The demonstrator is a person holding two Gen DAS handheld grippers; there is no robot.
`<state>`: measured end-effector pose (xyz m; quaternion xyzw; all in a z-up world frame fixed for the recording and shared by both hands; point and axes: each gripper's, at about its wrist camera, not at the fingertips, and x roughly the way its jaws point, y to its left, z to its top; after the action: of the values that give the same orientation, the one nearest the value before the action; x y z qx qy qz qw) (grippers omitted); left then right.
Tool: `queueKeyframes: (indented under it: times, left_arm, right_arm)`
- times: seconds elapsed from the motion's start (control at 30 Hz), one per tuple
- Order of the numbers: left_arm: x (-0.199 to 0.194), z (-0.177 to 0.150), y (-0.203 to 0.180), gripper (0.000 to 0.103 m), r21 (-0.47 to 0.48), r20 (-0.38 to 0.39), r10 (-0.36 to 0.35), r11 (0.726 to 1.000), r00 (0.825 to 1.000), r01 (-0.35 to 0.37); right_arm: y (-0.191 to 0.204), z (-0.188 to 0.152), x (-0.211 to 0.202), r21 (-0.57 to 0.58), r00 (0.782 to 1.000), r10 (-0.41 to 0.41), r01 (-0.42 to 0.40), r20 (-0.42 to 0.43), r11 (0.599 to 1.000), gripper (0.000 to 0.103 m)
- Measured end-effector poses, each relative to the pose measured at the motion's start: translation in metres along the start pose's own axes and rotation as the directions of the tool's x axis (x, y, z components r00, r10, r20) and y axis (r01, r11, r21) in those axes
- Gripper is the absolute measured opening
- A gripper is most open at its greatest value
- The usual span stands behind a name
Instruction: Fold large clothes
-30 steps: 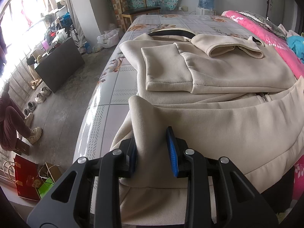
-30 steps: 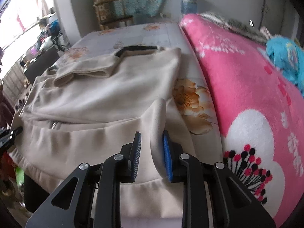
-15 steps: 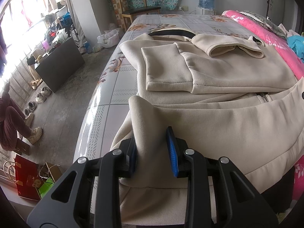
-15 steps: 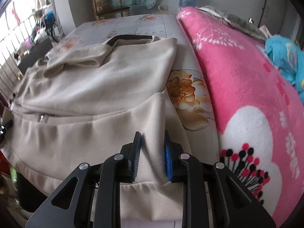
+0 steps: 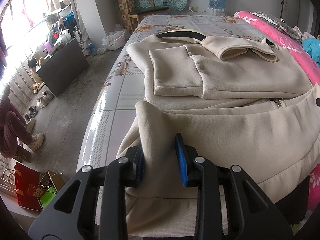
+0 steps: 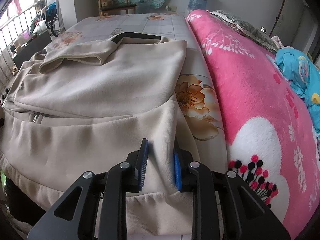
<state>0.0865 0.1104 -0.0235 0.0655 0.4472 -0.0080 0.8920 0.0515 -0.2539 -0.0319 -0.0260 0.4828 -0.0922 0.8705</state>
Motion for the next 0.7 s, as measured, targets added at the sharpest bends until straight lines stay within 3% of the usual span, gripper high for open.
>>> queueKeyframes:
  times: [0.7]
  left_arm:
    - [-0.0007, -0.0005, 0.0006, 0.028, 0.0, 0.0, 0.001, 1.0, 1.0, -0.001]
  right_arm:
    - [0.0016, -0.0009, -0.0005, -0.007, 1.0, -0.008, 0.008, 0.002, 1.0, 0.023]
